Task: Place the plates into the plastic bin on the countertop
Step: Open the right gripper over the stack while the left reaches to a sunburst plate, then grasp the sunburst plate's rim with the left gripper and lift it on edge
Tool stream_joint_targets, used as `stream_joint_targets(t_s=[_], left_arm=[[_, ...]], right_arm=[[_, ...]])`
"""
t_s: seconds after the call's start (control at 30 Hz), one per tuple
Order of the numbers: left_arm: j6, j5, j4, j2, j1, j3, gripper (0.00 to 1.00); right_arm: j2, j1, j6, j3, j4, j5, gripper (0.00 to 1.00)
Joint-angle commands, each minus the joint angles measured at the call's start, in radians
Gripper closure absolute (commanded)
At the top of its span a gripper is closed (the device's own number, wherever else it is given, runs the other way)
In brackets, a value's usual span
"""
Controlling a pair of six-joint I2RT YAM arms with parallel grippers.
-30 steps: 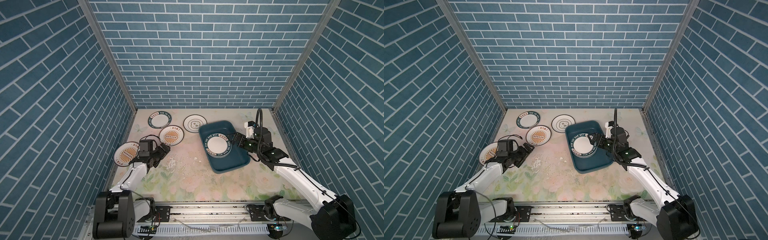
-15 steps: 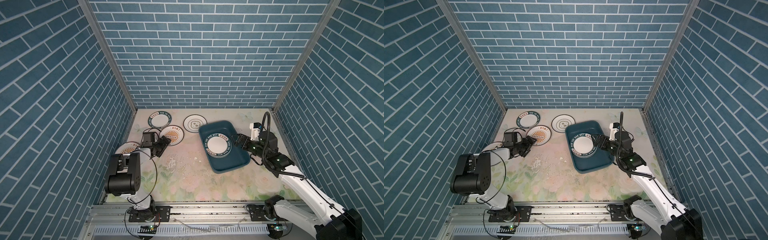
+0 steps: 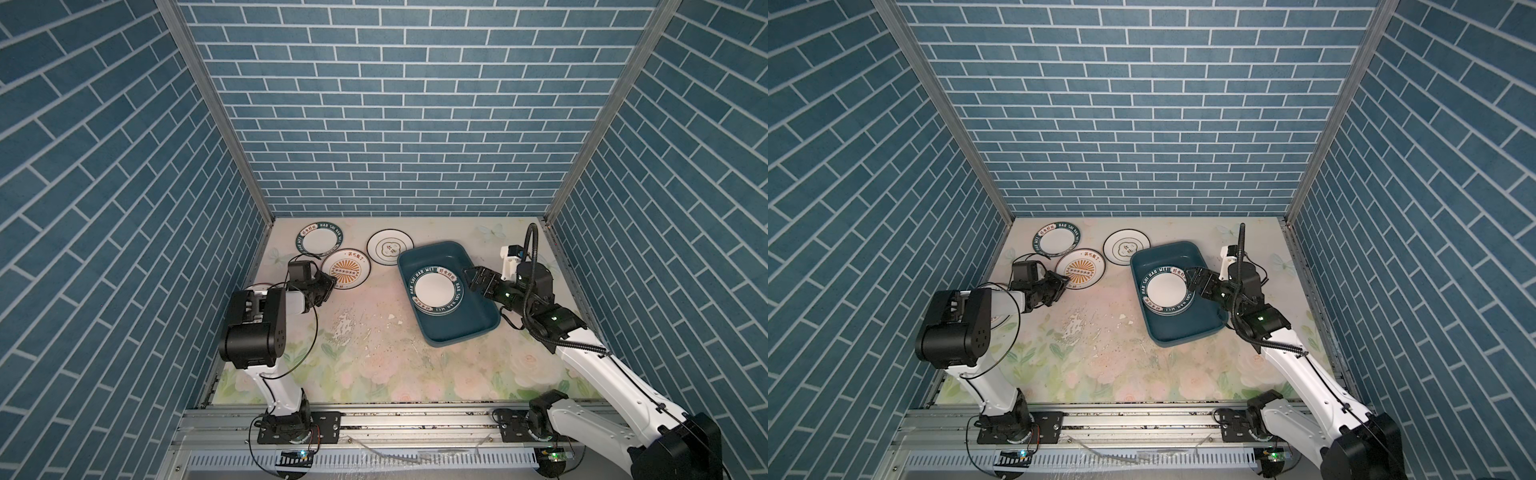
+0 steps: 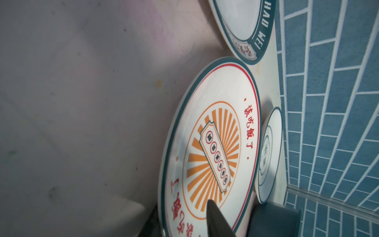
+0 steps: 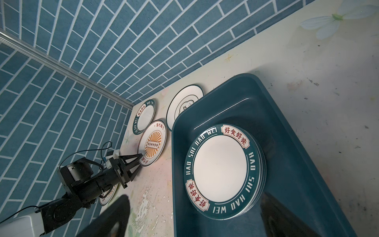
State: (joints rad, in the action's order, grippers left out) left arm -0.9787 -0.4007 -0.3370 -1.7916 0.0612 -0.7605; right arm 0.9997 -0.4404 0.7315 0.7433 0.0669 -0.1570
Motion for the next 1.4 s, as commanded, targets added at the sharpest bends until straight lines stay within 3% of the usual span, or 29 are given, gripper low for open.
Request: stream_joint_targets(t_s=[0.0,0.1,0.37,0.57,0.87,1.1,1.37], left_arm=[[-0.009,0.055,0.116,-0.036,0.002,0.041,0.74],[-0.013,0.061,0.11,-0.025,0.002,0.05,0.86],[-0.013,0.048,0.138,0.093,0.002,0.096,1.0],[-0.009,0.042,0.221,0.291,0.002,0.141,1.0],[0.081,0.007,0.505,0.653,-0.011,0.123,1.0],[0.073,-0.025,0.583,0.797,-0.13,0.086,1.0],[0.047,-0.044,0.514,0.757,-0.337,-0.013,1.0]], right_arm=[[-0.001,-0.003,-0.006,-0.009,-0.018,0.022,0.02],[-0.001,-0.003,-0.006,-0.011,-0.015,0.022,0.02],[-0.042,-0.002,0.009,-0.06,-0.054,0.002,0.02],[-0.094,-0.003,-0.006,-0.08,-0.029,-0.012,0.02],[-0.063,-0.006,0.031,-0.107,-0.105,-0.203,0.02],[-0.016,-0.038,0.029,-0.084,-0.137,-0.261,0.02],[0.091,-0.095,0.041,-0.053,-0.19,-0.289,0.06]])
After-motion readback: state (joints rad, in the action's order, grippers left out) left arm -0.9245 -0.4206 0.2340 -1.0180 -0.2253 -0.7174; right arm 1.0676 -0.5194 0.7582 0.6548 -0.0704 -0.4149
